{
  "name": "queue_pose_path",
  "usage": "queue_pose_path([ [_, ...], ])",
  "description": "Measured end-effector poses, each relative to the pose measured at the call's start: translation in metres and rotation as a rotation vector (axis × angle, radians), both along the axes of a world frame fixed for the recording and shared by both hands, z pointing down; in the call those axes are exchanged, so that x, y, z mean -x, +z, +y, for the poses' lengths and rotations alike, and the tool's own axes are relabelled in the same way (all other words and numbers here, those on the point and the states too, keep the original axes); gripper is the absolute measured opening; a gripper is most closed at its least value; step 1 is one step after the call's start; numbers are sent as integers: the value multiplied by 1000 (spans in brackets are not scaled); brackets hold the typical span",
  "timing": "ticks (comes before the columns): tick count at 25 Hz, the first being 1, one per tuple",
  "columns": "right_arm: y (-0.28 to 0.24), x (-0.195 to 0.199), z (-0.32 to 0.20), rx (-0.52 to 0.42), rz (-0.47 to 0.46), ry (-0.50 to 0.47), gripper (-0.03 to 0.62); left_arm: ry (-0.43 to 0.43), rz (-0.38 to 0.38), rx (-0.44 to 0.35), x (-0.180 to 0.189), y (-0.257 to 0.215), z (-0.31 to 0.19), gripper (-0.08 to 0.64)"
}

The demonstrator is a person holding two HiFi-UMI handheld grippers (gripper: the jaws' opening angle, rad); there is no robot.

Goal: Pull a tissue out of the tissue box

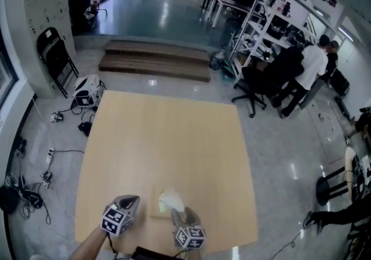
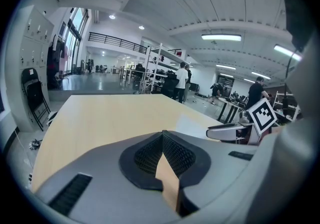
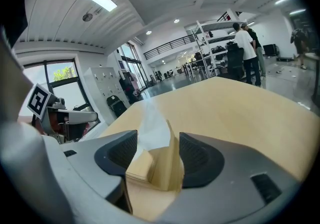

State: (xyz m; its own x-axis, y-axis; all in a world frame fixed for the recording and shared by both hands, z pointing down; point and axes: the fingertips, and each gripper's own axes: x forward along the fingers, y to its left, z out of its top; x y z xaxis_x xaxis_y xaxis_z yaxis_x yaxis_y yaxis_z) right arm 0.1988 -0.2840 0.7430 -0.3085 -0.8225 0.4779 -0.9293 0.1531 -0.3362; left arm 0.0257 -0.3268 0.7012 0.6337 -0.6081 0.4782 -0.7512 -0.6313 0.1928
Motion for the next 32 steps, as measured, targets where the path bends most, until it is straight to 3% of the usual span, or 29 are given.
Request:
queue_pose_path([
  [3,2,3,1,8,22,-37,258,0,-2,0,-1,0,-2,8],
  [5,2,1,1,12,42,-38,185,-2,-1,0,-1,-1,-3,8],
  [9,1,-3,2,16,39,-27,103,-8,-4,6,-1,0,-2,8],
  [15,6,-7,0,24,38,-11,29,-10,-6,7,-1,3,-4,8],
  [32,-6,-7,1,7,53,-11,3,-6,-10,0,3,-4,0,8],
])
